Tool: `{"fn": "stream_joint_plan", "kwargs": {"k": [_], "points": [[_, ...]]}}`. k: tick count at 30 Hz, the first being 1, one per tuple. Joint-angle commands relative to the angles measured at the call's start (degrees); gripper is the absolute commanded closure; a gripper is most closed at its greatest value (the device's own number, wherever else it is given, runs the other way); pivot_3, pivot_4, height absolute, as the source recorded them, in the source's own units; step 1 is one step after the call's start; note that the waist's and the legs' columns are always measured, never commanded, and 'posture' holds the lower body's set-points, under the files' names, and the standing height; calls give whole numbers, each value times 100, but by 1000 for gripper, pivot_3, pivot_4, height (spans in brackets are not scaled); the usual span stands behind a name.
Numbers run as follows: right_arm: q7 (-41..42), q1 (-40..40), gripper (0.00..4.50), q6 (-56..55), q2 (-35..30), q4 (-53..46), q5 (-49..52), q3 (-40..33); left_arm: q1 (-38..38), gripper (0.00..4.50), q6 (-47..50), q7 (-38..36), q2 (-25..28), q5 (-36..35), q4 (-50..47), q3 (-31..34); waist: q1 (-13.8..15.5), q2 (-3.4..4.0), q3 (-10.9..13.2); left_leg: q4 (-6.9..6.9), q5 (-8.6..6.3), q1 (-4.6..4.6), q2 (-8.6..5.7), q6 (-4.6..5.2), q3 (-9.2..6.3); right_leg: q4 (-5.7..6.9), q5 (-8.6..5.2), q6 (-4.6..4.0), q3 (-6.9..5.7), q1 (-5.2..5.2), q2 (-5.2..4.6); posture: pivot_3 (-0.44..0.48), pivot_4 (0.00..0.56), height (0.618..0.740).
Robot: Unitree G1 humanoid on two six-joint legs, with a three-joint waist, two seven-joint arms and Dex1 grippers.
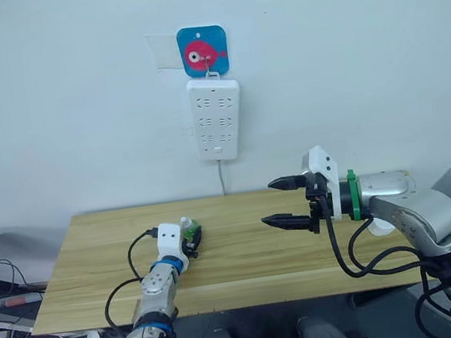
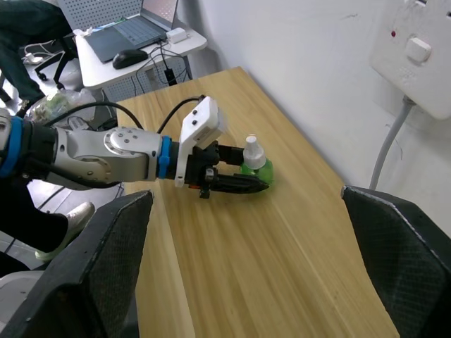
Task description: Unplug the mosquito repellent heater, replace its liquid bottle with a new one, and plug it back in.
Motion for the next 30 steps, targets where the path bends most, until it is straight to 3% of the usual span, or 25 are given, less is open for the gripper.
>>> {"fn": "stream_joint_plan", "kwargs": {"k": [1, 7, 11, 17, 30], "points": [[182, 10, 0, -264, -112, -163, -45, -40, 493, 2262, 234, -963, 222, 53, -1726, -604, 0, 3, 3, -2, -1, 1, 1, -1, 1, -1, 0, 0, 2, 0, 0, -19, 149, 740], [451, -60, 0, -150, -69, -260, 195, 47, 1034, 2262, 1958, -2665, 1104, -786, -4721, -1254, 1, 6, 14, -2, 0, 7, 6, -1, -1, 7, -1, -3, 2, 3, 3, 6, 148, 740], [510, 25, 0, -239, -6, -293, 141, 193, 780, 2262, 3131, -3493, 1682, -1413, -5619, -1349, 1, 13, 27, -2, -1, 8, 7, -1, 0, 4, -1, -3, 2, 3, 3, 14, 148, 740], [321, -12, 0, -307, 257, -214, 36, 300, -35, 2262, 4272, -4179, 1972, -2025, -5919, -1361, -1, 2, 72, 1, -1, 6, 6, 0, -1, 4, -3, -3, -1, 2, 4, -6, 142, 740], [-263, -121, 0, -175, 859, -231, 25, 313, -817, 2262, 4565, -4860, 2002, -1947, -5554, -1481, -86, 2, 78, 2, -1, -8, 7, -1, -2, 1, -5, -7, 0, -9, 5, -35, 124, 740]]}}
